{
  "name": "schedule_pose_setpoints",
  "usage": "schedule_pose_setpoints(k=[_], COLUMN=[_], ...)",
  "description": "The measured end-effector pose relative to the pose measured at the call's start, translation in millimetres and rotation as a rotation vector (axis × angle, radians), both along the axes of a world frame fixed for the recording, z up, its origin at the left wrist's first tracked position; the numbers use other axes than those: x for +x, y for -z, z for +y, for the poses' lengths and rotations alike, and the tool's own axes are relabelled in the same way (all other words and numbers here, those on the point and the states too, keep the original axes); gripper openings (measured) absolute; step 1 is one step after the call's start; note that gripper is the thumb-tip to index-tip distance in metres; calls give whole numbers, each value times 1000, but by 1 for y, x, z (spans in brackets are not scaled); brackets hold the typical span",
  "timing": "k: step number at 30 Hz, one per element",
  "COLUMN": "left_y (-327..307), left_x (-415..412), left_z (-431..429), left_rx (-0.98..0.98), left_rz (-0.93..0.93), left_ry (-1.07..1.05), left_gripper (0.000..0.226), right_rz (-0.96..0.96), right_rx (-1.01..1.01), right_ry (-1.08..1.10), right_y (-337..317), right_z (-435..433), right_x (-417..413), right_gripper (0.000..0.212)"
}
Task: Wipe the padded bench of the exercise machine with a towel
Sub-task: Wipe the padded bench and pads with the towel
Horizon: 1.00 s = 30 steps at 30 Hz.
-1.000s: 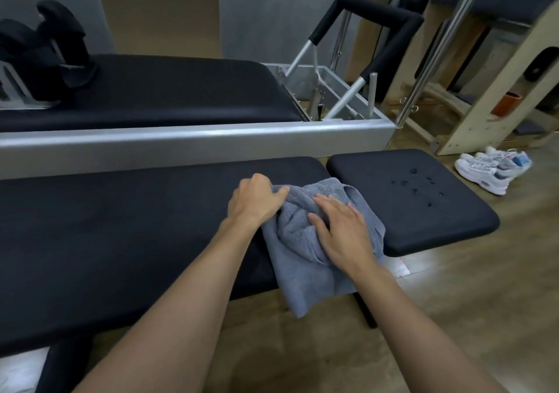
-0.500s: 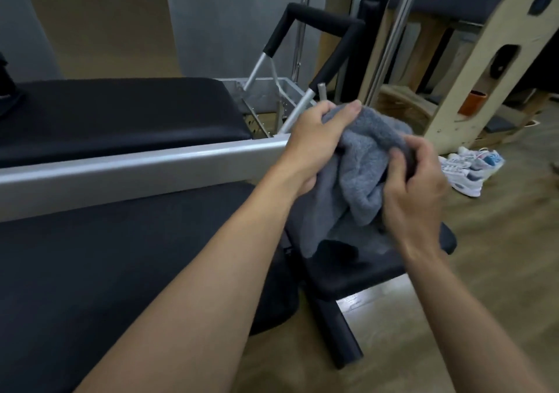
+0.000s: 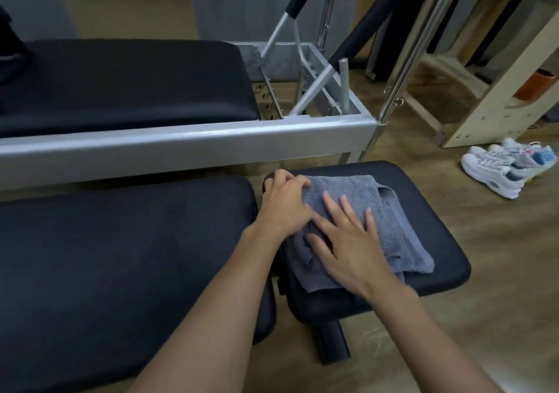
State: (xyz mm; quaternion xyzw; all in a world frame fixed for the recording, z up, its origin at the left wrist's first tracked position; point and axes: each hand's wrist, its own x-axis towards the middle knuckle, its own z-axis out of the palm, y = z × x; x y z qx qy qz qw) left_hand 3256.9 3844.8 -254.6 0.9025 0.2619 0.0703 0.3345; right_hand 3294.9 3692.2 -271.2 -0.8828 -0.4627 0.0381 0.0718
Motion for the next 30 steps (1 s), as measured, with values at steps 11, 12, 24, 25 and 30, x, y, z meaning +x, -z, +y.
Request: schedule_pose_setpoints(k=[11, 12, 24, 25, 30], left_y=[23, 27, 51, 49, 42], left_x=[-3, 0, 15, 14, 5], left_z=[33, 39, 83, 80, 67], left_rx=[249, 252, 91, 84, 49], left_rz=[-161, -134, -246, -238, -243], left_ry=[-187, -201, -372, -355, -322], left_gripper=[28, 31, 29, 32, 41], right_rz=[-8, -28, -82, -80, -39], right_rx=[-29, -11, -17, -16, 61], right_ry=[197, 195, 86, 80, 45], right_y=[6, 13, 21, 18, 19], right_z=[10, 10, 120, 121, 72], right_x=[4, 3, 91, 89, 56], right_gripper=[80, 84, 48, 47, 46])
